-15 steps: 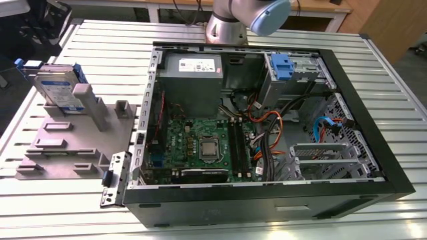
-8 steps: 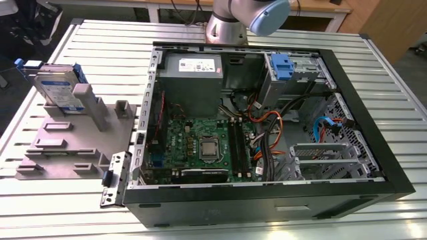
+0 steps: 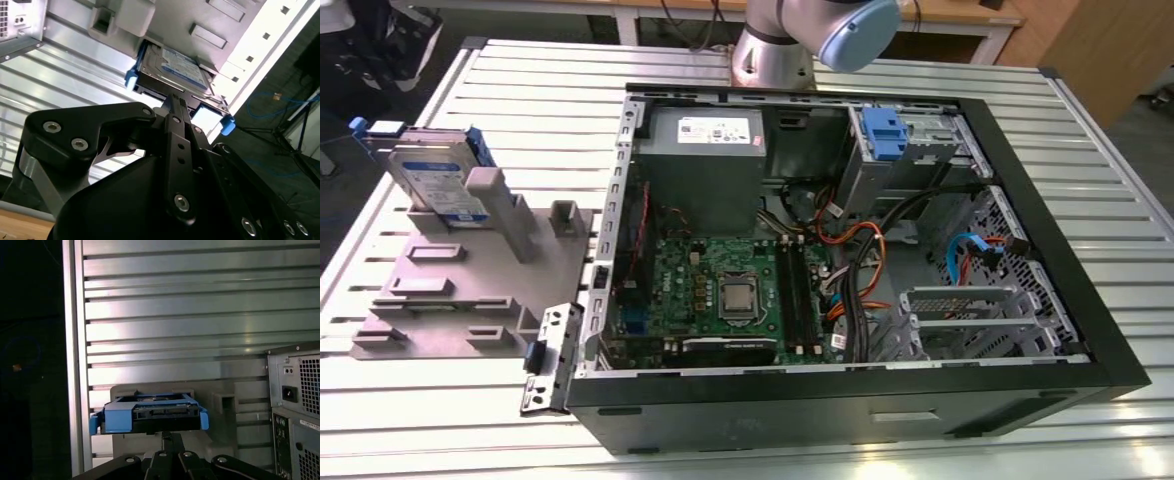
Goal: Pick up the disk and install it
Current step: 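Reach for the disk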
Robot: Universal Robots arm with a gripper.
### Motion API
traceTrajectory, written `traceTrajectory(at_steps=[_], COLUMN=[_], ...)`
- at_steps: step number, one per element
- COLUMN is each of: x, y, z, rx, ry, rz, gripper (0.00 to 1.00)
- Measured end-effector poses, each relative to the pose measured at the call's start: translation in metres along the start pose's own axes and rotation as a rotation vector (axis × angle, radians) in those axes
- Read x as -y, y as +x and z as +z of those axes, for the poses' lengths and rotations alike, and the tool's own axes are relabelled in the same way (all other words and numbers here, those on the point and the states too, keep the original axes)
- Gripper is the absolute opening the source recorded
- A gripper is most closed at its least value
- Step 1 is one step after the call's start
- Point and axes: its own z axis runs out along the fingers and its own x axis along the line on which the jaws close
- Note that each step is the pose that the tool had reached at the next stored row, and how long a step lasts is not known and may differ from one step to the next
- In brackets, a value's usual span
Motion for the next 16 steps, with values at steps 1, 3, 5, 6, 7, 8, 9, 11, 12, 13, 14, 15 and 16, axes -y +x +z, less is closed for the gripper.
traceTrajectory(at_steps=[1, 3, 5, 6, 7, 8, 9, 11, 12, 13, 14, 15, 16], x=[0.0001, 0.0000, 0.0000, 0.0001, 0.0001, 0.0001, 0.0002, 0.0002, 0.0003, 0.0004, 0.0004, 0.0004, 0.0003], y=[0.0000, 0.0000, 0.0001, 0.0000, 0.0001, 0.0003, 0.0007, 0.0014, 0.0018, 0.0019, 0.0019, 0.0019, 0.0020], z=[0.0004, 0.0008, 0.0009, 0.0008, 0.0007, 0.0007, 0.0009, 0.0018, 0.0023, 0.0029, 0.0031, 0.0031, 0.0031], rx=[-0.0173, -0.0408, -0.0439, -0.0456, -0.0466, -0.0463, -0.0438, -0.0330, -0.0284, -0.0255, -0.0249, -0.0249, -0.0249], ry=[0.0014, 0.0031, 0.0033, 0.0034, 0.0037, 0.0037, 0.0033, 0.0013, 0.0008, 0.0004, 0.0004, 0.0004, 0.0004], rz=[0.001, 0.002, 0.002, 0.002, 0.002, 0.002, 0.002, 0.001, 0.001, 0.001, 0.001, 0.001, 0.001], gripper=[0.11, 0.11, 0.11, 0.11, 0.11, 0.11, 0.11, 0.11, 0.11, 0.11, 0.11, 0.11, 0.11])
